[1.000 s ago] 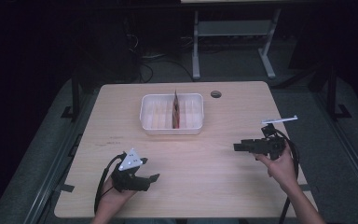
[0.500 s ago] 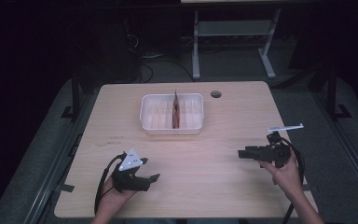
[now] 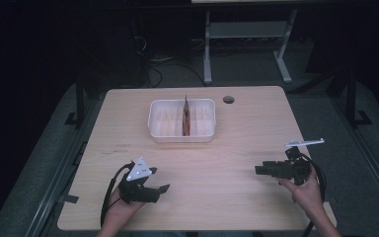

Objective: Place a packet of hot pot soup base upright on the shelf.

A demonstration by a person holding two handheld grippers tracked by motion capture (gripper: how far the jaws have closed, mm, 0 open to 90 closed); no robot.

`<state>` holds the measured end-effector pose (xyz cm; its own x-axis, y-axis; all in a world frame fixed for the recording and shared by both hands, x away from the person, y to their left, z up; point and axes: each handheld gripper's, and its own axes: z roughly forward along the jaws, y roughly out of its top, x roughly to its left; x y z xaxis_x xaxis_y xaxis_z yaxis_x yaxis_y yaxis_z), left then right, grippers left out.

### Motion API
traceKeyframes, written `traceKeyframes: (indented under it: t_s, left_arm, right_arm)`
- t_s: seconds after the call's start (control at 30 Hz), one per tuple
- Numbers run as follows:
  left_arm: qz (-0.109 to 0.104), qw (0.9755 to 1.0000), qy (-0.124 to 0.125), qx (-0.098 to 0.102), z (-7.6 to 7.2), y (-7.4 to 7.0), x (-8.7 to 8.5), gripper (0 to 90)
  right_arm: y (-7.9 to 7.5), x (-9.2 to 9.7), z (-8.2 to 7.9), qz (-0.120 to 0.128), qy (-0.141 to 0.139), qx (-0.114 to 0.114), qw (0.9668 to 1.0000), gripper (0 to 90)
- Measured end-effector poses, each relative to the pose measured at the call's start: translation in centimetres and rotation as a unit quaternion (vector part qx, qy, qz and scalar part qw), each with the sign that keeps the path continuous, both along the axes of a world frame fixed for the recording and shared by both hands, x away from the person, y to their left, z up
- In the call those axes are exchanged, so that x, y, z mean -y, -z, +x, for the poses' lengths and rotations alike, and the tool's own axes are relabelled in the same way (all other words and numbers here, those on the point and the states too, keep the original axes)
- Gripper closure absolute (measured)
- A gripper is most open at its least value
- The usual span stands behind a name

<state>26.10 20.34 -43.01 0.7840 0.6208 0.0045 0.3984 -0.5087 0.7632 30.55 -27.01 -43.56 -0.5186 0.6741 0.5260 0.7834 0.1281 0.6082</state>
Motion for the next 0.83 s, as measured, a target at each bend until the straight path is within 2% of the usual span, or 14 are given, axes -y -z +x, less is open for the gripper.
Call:
traceKeyframes:
  t_s: [0.5, 0.63, 0.83]
  left_arm:
    - [0.003, 1.0, 0.006, -0.001, -0.1, 0.1, 0.2, 26.4]
    - [0.003, 1.0, 0.008, 0.0, -0.1, 0.0, 0.2, 26.4]
    - [0.003, 1.0, 0.008, 0.0, -0.1, 0.0, 0.1, 26.4]
  right_arm:
    - [1.4, 0.0, -2.4, -0.01, -0.013, 0.001, 0.9999, 38.5]
    - [1.9, -0.1, -3.3, -0.016, -0.011, 0.007, 0.9998, 38.6]
    - [1.9, 0.2, -4.4, -0.018, -0.003, 0.02, 0.9996, 38.8]
